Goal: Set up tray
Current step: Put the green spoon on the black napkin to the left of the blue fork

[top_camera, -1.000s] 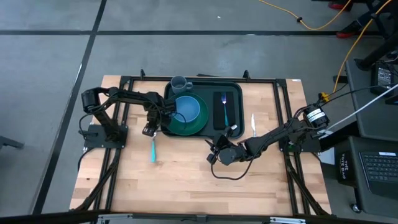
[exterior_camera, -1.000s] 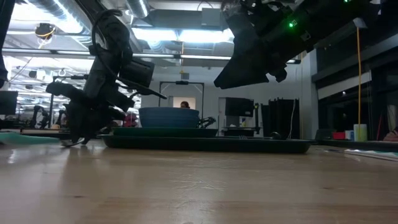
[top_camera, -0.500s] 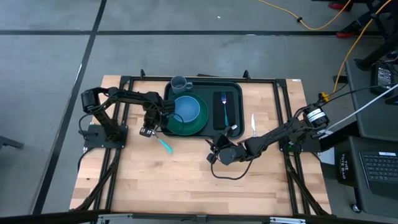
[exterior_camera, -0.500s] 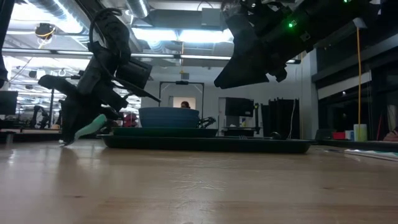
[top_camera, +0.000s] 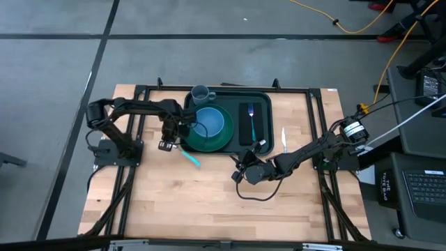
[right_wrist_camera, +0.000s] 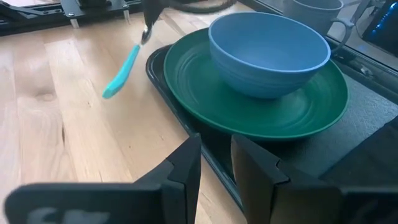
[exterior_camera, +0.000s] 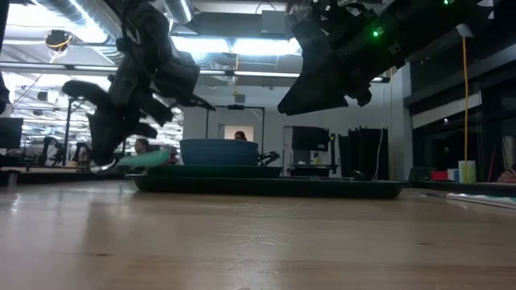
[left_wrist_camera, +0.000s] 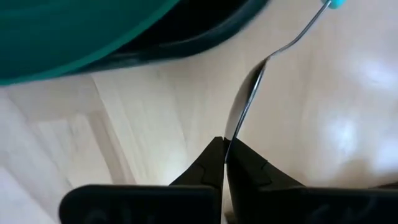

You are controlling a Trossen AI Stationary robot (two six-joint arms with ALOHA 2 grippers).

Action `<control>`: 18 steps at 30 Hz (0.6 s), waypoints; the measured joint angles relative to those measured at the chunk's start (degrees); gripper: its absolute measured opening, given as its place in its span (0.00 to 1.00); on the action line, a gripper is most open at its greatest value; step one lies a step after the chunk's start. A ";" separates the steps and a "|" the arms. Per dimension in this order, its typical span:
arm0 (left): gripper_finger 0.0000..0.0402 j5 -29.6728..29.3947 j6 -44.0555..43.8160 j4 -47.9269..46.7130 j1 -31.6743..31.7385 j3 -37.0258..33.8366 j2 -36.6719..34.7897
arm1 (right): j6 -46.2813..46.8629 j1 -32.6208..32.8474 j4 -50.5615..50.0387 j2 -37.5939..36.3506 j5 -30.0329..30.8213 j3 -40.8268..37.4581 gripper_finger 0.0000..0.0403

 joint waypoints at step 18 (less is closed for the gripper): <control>0.00 0.16 -14.58 -19.11 -7.89 12.96 -6.02 | -7.42 -0.24 6.80 0.00 -0.77 -0.07 0.23</control>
